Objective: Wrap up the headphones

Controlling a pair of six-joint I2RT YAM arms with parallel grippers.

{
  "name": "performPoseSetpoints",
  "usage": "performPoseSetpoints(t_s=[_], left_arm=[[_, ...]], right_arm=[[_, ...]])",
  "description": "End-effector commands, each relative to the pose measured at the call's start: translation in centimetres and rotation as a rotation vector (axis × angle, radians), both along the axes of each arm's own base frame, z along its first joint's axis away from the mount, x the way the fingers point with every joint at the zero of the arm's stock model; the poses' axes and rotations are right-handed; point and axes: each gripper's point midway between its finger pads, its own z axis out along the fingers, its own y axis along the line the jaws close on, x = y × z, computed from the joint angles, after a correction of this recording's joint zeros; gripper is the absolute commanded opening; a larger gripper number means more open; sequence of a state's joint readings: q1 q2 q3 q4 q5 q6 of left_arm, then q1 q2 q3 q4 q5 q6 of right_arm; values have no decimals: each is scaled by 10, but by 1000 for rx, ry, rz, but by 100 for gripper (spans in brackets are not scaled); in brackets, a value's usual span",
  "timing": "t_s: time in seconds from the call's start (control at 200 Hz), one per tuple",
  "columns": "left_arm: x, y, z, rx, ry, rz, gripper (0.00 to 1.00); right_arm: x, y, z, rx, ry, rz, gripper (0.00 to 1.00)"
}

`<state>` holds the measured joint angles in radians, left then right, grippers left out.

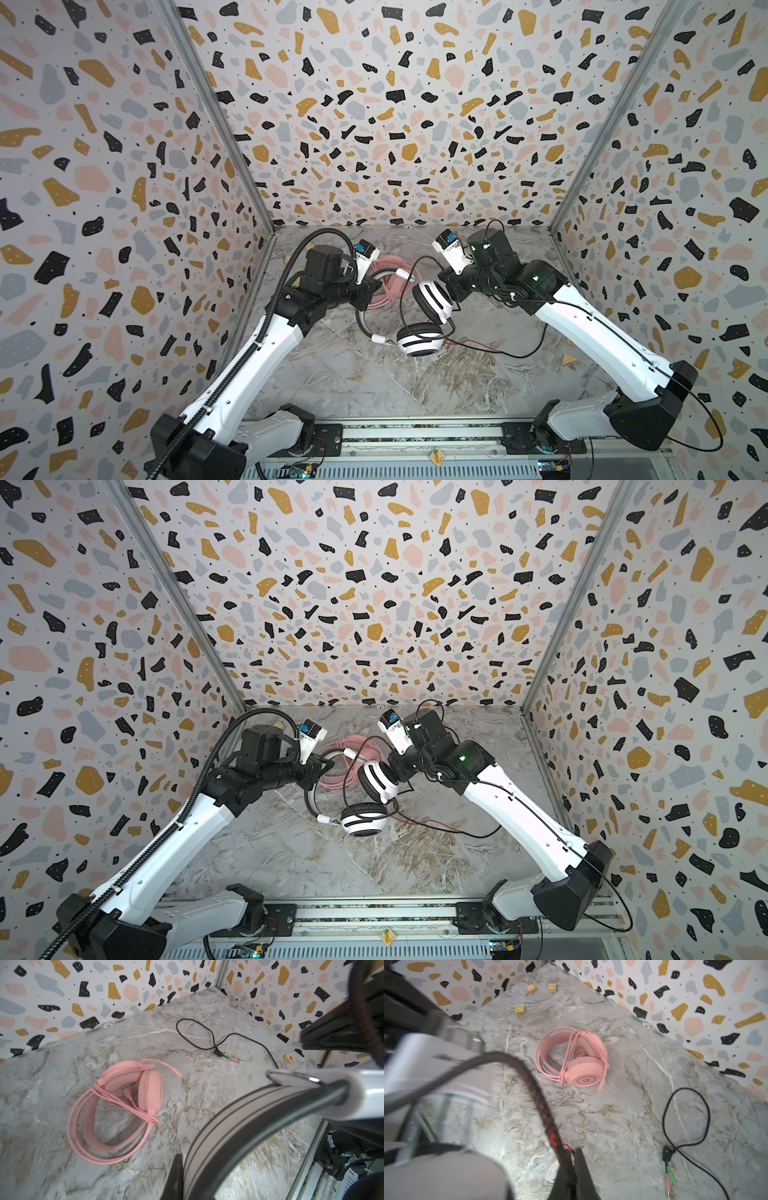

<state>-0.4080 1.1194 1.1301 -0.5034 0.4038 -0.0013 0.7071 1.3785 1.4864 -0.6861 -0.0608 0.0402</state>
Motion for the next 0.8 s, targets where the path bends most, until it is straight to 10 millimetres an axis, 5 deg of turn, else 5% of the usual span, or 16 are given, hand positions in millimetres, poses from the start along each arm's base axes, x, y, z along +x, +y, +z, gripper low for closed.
performPoseSetpoints(t_s=[0.0, 0.23, 0.496, 0.796], left_arm=[[-13, -8, 60, -145, -158, -49, 0], [-18, -8, 91, -277, -228, -33, 0], [-25, -11, 134, -463, -292, -45, 0], [-40, -14, 168, -541, -261, -87, 0]], right_arm=[[10, -7, 15, 94, -30, -39, 4], [11, -7, -4, 164, 0, -10, 4], [-5, 9, -1, 323, -33, 90, 9], [-20, 52, -17, 556, -38, 272, 47]])
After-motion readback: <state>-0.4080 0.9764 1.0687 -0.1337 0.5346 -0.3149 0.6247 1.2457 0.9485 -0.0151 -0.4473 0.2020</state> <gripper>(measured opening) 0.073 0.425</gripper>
